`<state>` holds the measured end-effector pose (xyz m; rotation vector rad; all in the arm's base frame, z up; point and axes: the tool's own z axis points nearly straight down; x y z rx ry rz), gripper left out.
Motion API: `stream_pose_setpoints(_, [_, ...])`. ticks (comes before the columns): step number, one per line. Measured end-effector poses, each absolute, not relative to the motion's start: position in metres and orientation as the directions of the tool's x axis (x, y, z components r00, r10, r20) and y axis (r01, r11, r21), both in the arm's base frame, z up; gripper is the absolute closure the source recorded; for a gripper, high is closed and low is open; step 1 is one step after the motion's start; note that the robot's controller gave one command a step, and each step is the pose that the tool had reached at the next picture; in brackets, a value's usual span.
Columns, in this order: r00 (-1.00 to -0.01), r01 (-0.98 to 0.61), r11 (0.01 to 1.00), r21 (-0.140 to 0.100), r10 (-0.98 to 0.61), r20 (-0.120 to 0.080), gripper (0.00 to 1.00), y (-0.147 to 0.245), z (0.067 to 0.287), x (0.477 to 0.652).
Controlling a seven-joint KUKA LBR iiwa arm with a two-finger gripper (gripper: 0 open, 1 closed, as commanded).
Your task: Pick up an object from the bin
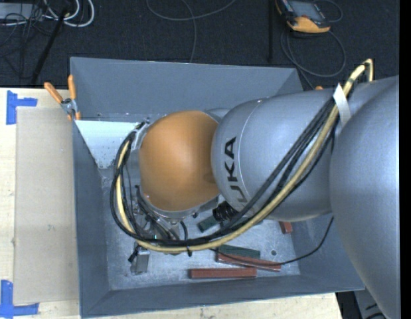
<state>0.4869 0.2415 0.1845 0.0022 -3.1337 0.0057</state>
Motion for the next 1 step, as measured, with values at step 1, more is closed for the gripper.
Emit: stream_pose_setpoints(1, [-0.999,-0.035,0.999,-0.005,-0.035,0.01,0.0,0.1749,0.0674,0.4982])
